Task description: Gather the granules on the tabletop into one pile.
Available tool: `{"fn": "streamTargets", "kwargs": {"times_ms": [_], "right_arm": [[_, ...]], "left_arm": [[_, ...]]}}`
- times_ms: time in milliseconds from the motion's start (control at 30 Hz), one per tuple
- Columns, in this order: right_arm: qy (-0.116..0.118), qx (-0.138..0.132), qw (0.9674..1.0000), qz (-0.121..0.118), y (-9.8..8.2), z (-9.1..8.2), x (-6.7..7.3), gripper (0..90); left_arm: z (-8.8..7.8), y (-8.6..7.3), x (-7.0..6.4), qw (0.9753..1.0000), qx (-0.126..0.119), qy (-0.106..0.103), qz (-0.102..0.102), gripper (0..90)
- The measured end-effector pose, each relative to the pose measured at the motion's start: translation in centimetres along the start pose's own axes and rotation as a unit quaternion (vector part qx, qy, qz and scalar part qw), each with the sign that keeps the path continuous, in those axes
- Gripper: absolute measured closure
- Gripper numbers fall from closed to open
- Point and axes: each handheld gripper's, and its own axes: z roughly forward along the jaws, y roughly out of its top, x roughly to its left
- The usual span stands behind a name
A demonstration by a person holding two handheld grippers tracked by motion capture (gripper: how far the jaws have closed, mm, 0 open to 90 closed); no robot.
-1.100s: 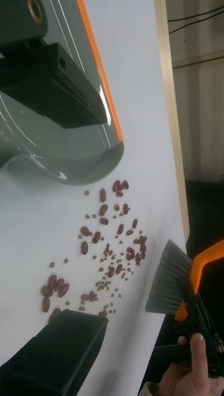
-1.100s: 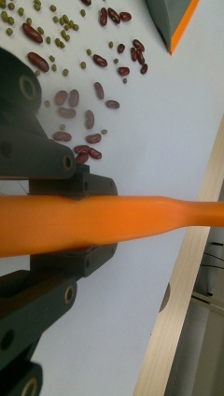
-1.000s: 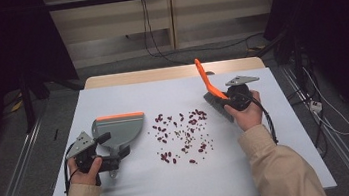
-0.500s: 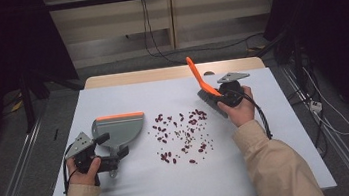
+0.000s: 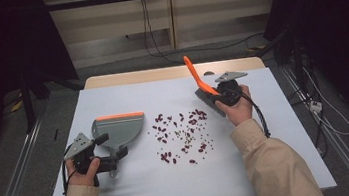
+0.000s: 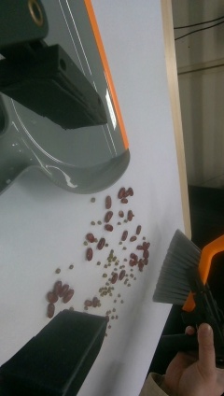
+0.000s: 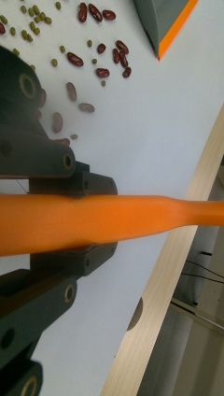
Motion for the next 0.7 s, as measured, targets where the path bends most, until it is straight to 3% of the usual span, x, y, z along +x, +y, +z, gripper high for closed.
{"fn": "streamTargets", "kwargs": {"times_ms": [433, 700], "right_arm": [[0.006, -0.002, 0.9999, -0.014, 0.2, 0.5, 0.2, 71.5], [-0.01, -0.004, 0.9993, -0.036, 0.6, 1.2, -0.2, 71.5]], "left_arm": [[0.0, -0.1, 0.1, 1.0, 0.002, 0.002, -0.002, 4.5], [0.3, 0.1, 0.3, 1.0, -0.003, 0.0, -0.006, 4.5]]}}
